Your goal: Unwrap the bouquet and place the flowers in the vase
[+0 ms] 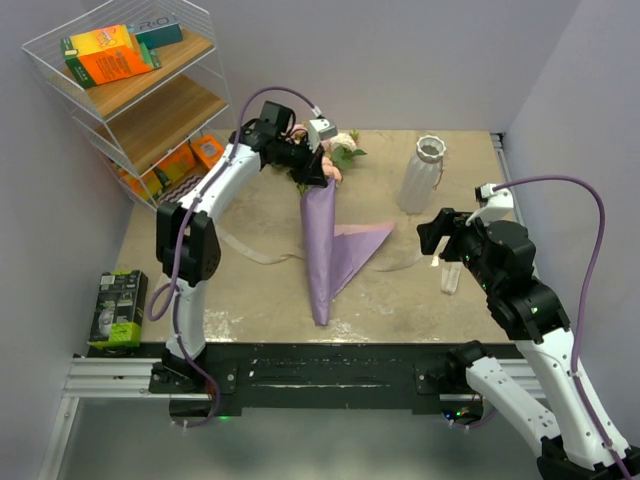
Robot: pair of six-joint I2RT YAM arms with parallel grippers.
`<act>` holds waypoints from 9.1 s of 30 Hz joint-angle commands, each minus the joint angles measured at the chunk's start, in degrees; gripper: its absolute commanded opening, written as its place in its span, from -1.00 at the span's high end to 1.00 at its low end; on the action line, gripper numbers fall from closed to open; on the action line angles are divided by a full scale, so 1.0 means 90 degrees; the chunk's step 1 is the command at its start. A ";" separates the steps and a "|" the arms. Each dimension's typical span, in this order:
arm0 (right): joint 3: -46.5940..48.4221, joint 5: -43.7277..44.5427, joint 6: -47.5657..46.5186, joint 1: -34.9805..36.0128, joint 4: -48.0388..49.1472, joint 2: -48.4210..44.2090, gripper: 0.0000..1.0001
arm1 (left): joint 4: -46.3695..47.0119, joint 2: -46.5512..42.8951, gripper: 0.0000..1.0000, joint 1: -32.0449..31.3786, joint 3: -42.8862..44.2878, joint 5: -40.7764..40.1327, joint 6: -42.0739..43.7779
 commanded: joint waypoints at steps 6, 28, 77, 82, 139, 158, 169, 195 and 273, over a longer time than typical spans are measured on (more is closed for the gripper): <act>0.0102 -0.0121 -0.0087 -0.0001 0.0196 -0.0065 -0.51 | -0.0229 -0.1562 1.00 -0.0039 -0.0374 0.0635 -0.0088; -0.0045 -0.0170 0.0011 -0.0010 0.0187 -0.0240 -0.56 | 0.0112 -0.2413 -0.74 0.0029 -0.1165 -0.0710 -0.0215; 0.0062 -0.0560 0.0020 -0.0011 0.0284 -0.0094 -0.48 | -0.2788 -0.0859 1.00 0.0520 -0.0444 0.1573 0.3067; 0.0131 -0.0609 0.0011 -0.0001 0.0284 -0.0094 -0.49 | -0.2593 -0.1435 0.71 -0.0261 -0.0356 0.1523 0.2278; 0.0834 -0.0336 -0.0029 -0.0010 -0.0409 -0.0523 -0.64 | 0.1880 -0.1240 -0.98 -0.1376 -0.2378 -0.1817 -0.0429; 0.1254 -0.0053 -0.0116 -0.0011 -0.0810 -0.0699 -0.64 | 0.1442 -0.2276 -0.95 -0.0587 -0.3421 -0.0302 -0.0168; 0.1059 -0.0277 0.0040 -0.0001 -0.0614 -0.0680 -0.61 | 0.1099 -0.1651 -0.60 -0.0410 -0.3676 -0.0176 0.0381; 0.0776 -0.0482 0.0137 -0.0011 -0.0321 -0.0650 -0.57 | 0.0338 -0.0840 0.78 -0.0459 -0.2856 -0.0459 0.0576; 0.0463 -0.1010 0.0050 0.0009 0.0060 0.0415 -0.54 | -0.3451 -0.6572 -0.01 -0.4277 -0.5835 -0.2216 0.2871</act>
